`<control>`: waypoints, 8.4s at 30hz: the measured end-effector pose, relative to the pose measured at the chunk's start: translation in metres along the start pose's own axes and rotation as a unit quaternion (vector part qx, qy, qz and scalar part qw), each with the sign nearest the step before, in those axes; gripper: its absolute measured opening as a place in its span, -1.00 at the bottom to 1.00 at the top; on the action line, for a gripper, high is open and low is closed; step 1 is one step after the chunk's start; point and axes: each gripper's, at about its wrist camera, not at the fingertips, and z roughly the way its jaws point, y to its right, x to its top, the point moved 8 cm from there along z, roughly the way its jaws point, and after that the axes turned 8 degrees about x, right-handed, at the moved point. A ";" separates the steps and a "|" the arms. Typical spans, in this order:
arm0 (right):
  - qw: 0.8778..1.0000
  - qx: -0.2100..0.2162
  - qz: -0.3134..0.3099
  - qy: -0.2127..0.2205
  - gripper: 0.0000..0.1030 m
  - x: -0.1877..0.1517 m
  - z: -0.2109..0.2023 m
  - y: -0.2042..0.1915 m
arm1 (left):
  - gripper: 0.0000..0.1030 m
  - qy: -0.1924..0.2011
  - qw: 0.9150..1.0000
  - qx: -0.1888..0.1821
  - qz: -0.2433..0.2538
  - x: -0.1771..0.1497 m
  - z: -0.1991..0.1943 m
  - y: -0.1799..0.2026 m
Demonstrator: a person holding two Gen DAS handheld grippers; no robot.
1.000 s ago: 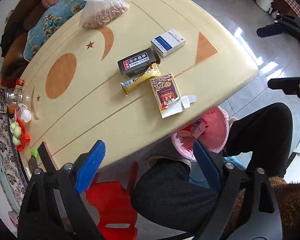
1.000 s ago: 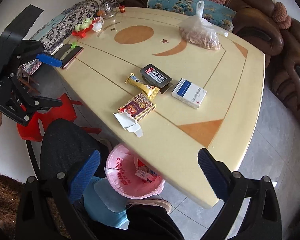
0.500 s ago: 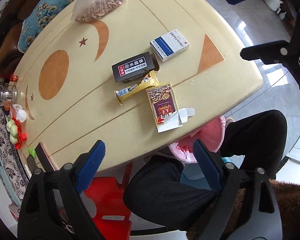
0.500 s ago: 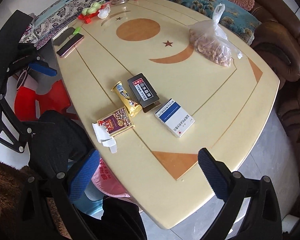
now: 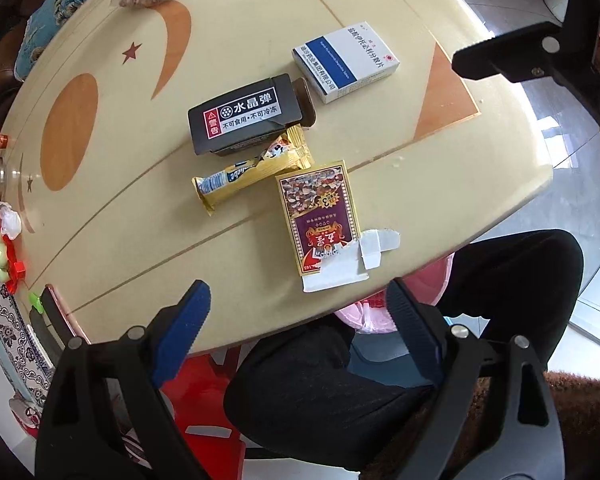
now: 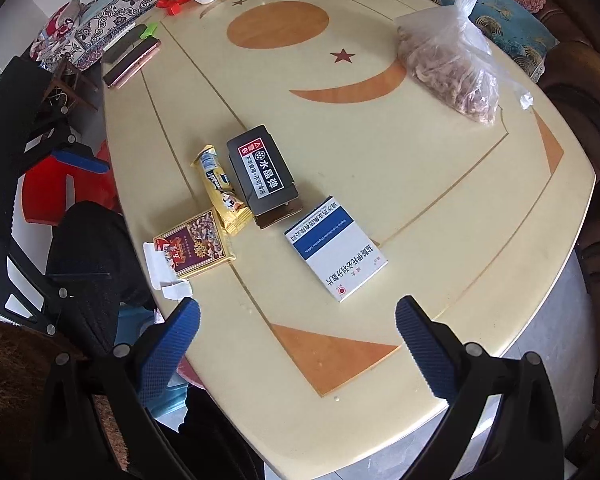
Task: Collect trash
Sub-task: 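Raise both tools from the bin back over the table items, then grasp the snack card box with the left tool while the right tool grasps the white-blue medicine box, then carry the card box and medicine box with both tools to the pink bin, then open both tools over the bin to drop the two boxes, then raise both tools from the bin toward the black box and snack bar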
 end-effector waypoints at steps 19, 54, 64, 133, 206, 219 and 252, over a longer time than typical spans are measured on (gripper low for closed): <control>0.994 -0.003 -0.075 -0.076 0.86 0.009 0.071 0.028 | 0.69 -0.035 0.999 -0.004 -0.010 0.014 0.048 0.026; 0.982 -0.044 -0.163 -0.088 0.75 -0.006 0.135 0.034 | 0.66 -0.070 0.994 -0.039 -0.081 0.024 0.116 0.024; 0.985 -0.046 -0.148 -0.077 0.21 -0.014 0.124 0.013 | 0.37 -0.073 0.993 -0.051 -0.083 0.028 0.124 0.021; 0.950 -0.156 0.211 0.172 0.20 -0.179 0.011 -0.195 | 0.16 0.156 0.988 -0.008 -0.009 -0.139 0.019 0.094; 0.920 -0.096 0.369 0.093 0.50 -0.243 0.272 -0.112 | 0.38 -0.014 0.983 -0.114 -0.141 -0.112 0.259 0.125; 0.921 -0.094 0.369 0.085 0.50 -0.246 0.272 -0.115 | 0.38 -0.011 0.985 -0.104 -0.134 -0.117 0.257 0.126; 0.997 0.027 -0.029 0.073 0.83 -0.004 -0.082 -0.150 | 0.72 0.170 0.927 0.010 0.334 -0.117 -0.086 0.006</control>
